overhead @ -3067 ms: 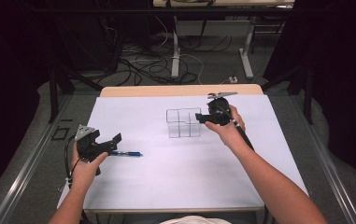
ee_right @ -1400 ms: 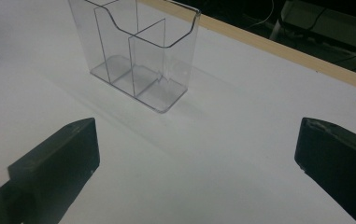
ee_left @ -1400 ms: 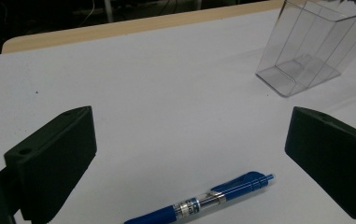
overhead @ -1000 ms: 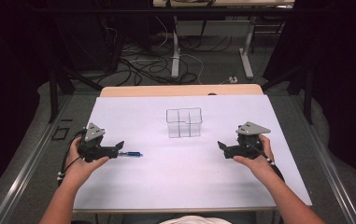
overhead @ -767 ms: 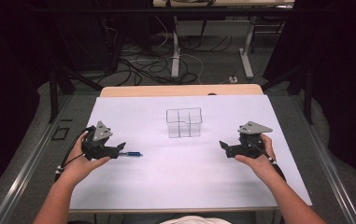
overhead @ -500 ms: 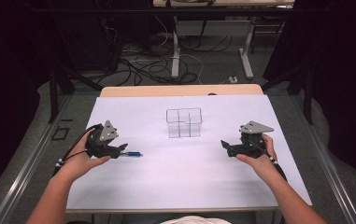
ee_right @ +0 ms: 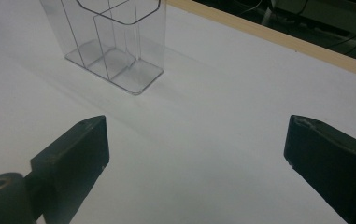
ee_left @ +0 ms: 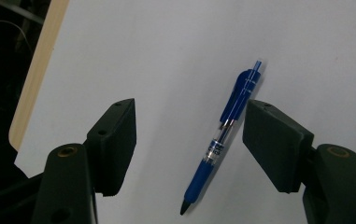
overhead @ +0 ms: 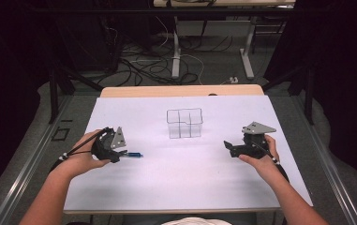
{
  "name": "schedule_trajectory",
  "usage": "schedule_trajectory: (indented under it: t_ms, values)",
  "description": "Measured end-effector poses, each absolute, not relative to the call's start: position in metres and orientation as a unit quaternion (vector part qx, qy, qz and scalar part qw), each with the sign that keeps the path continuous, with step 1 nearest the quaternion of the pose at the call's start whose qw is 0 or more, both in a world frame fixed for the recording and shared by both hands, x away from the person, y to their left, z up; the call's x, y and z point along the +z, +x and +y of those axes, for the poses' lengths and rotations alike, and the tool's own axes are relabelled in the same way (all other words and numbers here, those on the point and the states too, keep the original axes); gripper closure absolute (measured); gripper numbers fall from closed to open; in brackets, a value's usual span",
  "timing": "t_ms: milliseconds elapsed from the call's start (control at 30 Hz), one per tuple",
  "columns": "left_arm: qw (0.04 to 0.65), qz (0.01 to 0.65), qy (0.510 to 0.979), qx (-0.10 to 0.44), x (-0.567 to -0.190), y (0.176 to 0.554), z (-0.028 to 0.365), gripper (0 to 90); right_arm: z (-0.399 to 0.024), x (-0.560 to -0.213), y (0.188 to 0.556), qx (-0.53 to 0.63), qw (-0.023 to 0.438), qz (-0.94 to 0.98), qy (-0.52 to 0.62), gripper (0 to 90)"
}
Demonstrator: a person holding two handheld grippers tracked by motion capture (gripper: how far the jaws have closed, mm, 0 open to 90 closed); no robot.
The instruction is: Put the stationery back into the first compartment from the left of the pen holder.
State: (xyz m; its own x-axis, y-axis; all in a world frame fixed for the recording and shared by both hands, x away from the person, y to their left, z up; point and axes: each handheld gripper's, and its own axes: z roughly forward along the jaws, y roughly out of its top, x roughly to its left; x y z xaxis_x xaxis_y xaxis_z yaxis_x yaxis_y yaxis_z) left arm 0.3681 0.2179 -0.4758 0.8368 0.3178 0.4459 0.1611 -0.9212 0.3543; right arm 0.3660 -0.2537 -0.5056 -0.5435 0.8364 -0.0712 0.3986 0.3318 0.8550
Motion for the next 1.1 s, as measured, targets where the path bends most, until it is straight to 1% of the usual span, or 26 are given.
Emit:
schedule_trajectory:
  t_ms: [67, 167, 267, 367, 633, 1100]
  values:
    - [0.144, 0.119, 0.951, 0.244, -0.478, 0.368, 0.216, 38.8, -0.254, -0.506, 0.366, 0.417, 0.263, 0.773, 0.399, 6.2]
    - [0.129, 0.113, 0.955, 0.243, -0.484, 0.369, 0.215, 39.7, -0.254, -0.508, 0.367, 0.417, 0.262, 0.774, 0.398, 6.6]
    - [0.118, 0.103, 0.959, 0.237, -0.488, 0.371, 0.214, 44.2, -0.254, -0.507, 0.367, 0.412, 0.261, 0.778, 0.398, 6.6]
    - [0.111, 0.097, 0.960, 0.237, -0.494, 0.372, 0.213, 46.3, -0.254, -0.508, 0.367, 0.415, 0.265, 0.775, 0.397, 6.6]
    - [0.097, 0.082, 0.963, 0.239, -0.508, 0.375, 0.211, 49.7, -0.254, -0.510, 0.367, 0.408, 0.263, 0.780, 0.394, 6.6]
    - [0.073, 0.054, 0.967, 0.237, -0.524, 0.381, 0.208, 52.3, -0.254, -0.511, 0.368, 0.409, 0.262, 0.780, 0.395, 6.6]
